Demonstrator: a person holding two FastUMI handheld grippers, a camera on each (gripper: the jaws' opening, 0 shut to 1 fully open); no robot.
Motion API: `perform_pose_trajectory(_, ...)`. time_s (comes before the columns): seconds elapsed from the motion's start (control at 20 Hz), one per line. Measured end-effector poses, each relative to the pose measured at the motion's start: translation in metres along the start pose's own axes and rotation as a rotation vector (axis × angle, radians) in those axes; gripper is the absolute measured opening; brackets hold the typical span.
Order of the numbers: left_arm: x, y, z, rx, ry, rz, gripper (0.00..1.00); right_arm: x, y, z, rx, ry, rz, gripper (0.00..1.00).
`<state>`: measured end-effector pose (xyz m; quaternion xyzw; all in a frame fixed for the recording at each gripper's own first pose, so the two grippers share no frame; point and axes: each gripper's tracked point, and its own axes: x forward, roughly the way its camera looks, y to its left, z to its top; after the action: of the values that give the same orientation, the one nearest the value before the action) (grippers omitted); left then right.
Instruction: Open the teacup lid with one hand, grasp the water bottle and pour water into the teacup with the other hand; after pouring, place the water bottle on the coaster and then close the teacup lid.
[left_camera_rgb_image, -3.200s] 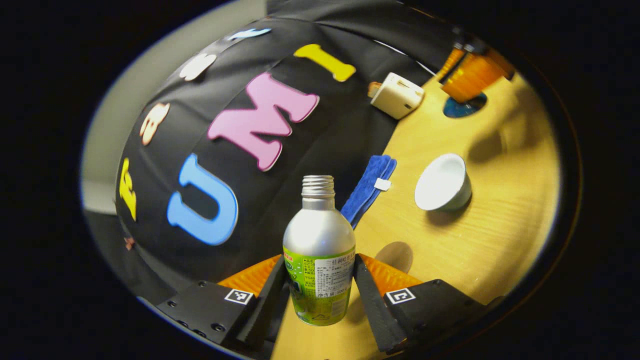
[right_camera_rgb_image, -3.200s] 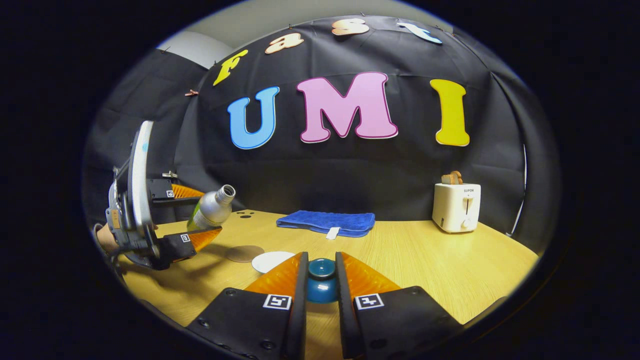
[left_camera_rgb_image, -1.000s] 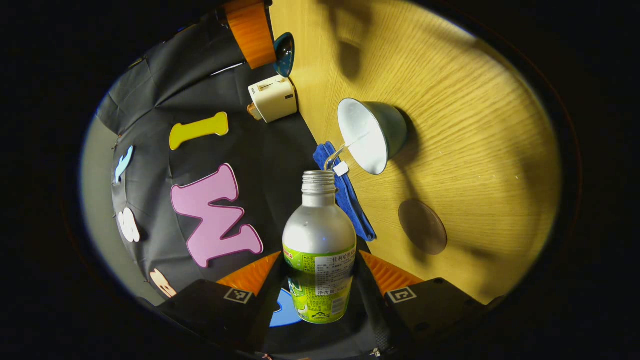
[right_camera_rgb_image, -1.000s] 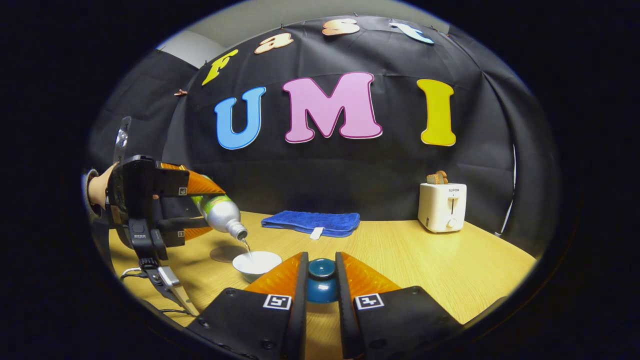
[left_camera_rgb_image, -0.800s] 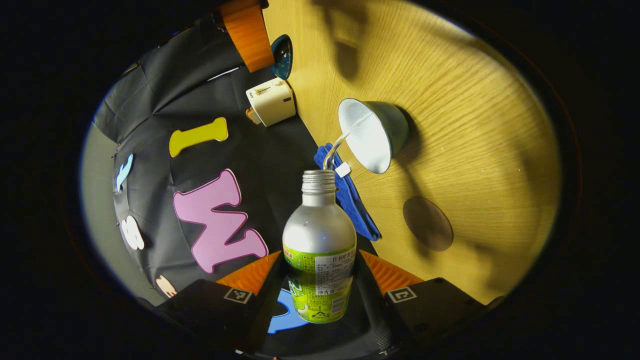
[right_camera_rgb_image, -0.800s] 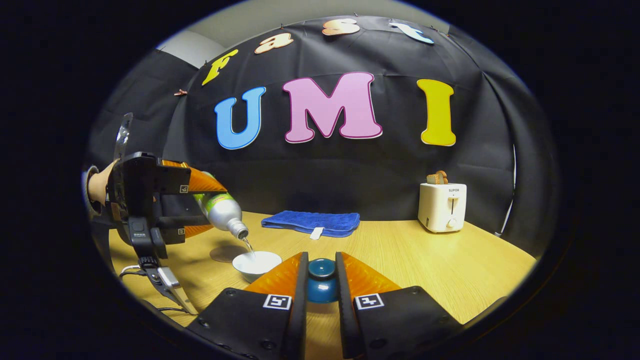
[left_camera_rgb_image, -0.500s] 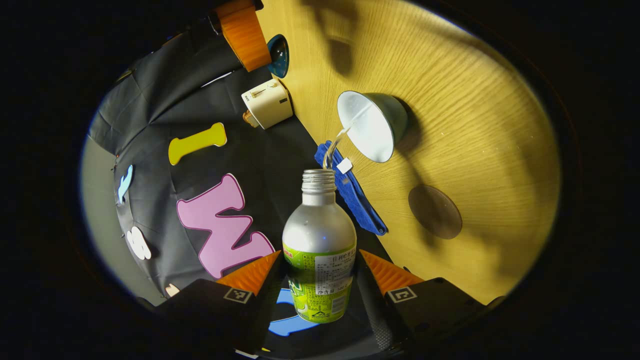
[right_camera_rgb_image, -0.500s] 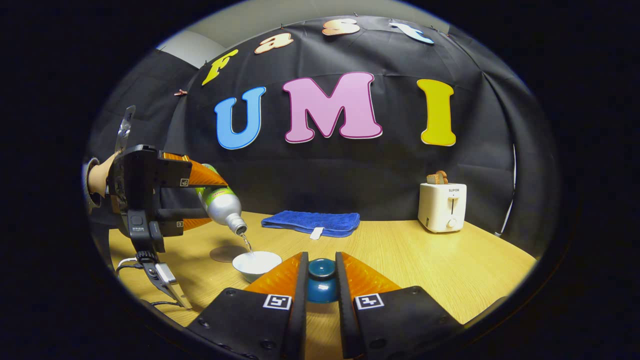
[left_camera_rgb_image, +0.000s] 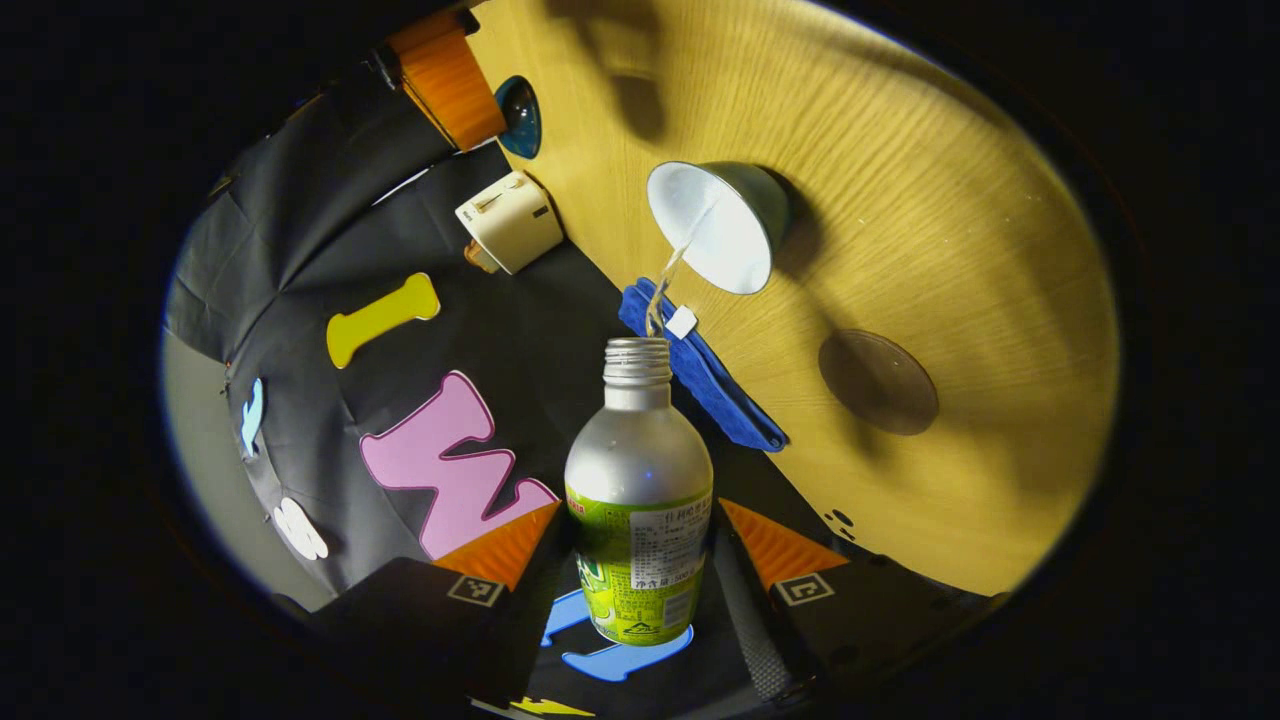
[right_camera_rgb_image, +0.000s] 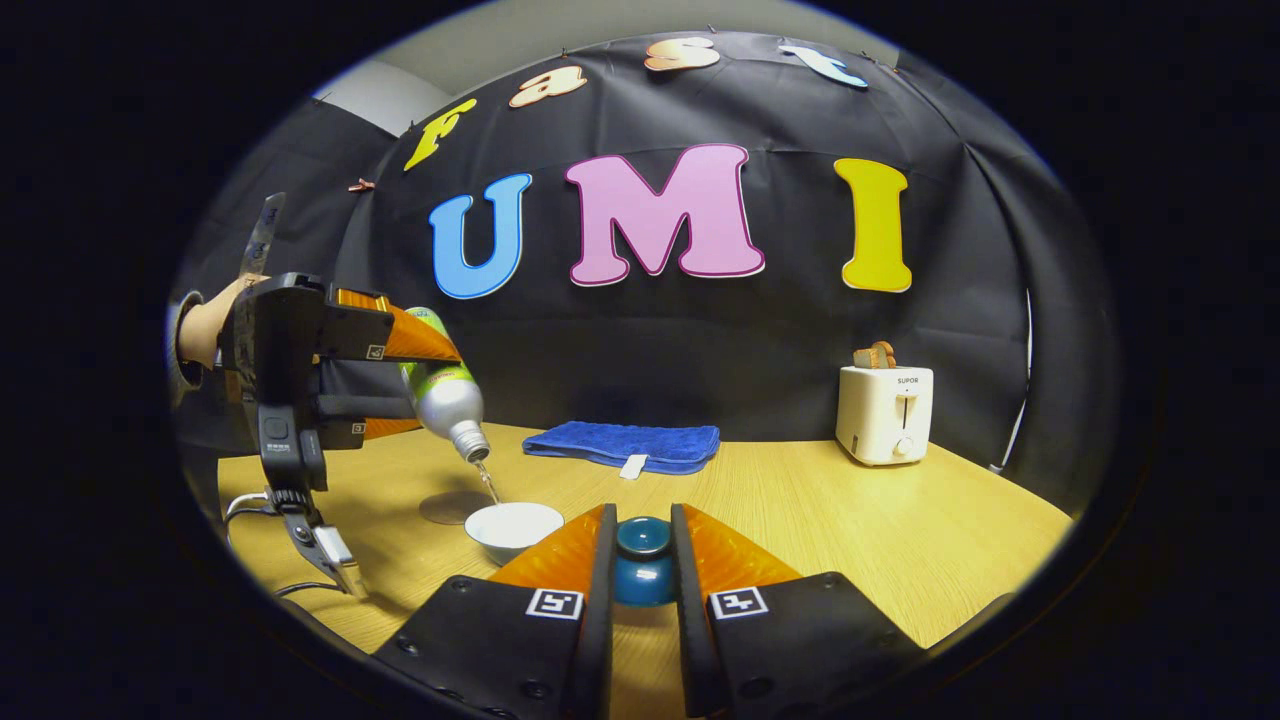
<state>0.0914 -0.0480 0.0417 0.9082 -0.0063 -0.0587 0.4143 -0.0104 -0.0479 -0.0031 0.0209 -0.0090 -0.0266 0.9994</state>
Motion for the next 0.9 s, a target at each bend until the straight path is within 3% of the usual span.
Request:
perform_pose_trajectory(0.25,-0.001,0.016,0.003,0.067,-0.021,0.053,0.83,0.000,0.000,0.000,0.000,0.000,0.000,0.31)
perform_pose_trajectory(0.6,0.002,0.028,0.007,0.160,-0.035,0.061,0.83,0.001,0.000,0.000,0.000,0.000,-0.001,0.31)
perform_pose_trajectory(0.9,0.003,0.034,0.012,0.157,-0.047,0.087,0.83,0.001,0.000,0.000,0.001,0.000,0.000,0.31)
